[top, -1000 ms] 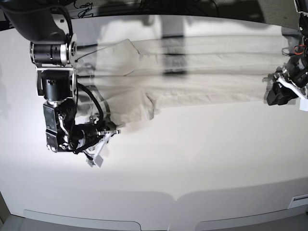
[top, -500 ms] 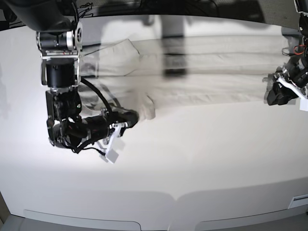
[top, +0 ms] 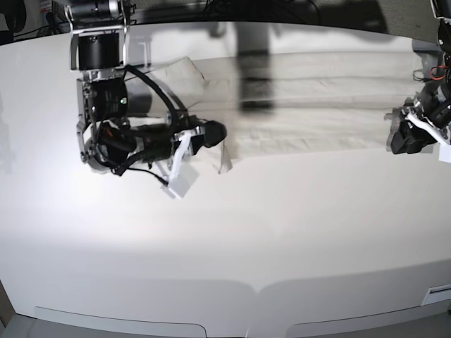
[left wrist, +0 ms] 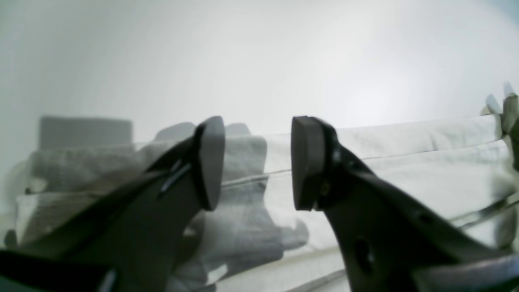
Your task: Fold the T-shirt properly
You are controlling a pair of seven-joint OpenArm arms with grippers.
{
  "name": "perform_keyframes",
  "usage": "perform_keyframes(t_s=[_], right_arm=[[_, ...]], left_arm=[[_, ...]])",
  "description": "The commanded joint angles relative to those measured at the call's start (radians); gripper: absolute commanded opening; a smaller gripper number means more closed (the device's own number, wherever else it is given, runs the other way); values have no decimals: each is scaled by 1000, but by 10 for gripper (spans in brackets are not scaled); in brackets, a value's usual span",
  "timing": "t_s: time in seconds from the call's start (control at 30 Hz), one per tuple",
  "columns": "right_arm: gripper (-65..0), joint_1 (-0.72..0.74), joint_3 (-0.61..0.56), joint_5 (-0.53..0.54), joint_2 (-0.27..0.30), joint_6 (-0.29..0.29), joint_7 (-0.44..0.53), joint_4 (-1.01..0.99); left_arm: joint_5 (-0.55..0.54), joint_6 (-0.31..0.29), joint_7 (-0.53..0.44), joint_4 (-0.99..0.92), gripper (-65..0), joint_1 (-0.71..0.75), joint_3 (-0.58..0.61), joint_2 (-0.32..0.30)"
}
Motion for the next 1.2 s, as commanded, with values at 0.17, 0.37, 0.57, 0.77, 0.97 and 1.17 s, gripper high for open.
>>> perform_keyframes(t_s=[0.17,0.37,0.57,0.77,0.97,1.17], right_arm=[[-650,-19,1,55,-28,2,5,23],[-650,-28,2,42,-24,3,-1,23],[-380,-27,2,43,-23,3,-7,23],[-370,-20,2,48,6,3,-7,74],[-370,-20,16,2,42,17,14,286],[-370,-21,72,-124,45,17,107,367]], left_arm=[[-18,-8,-23,16,-384,-11,-8,-23],[-19,-8,-23,16,-384,-11,-8,-23],[-18,-8,-22,16,-384,-11,-8,-23],[-18,-8,-22,16,-384,-11,-8,-23],[-19,-7,-14,16,-384,-11,-8,-42],[-19,-7,40,16,-384,-11,-8,-76]])
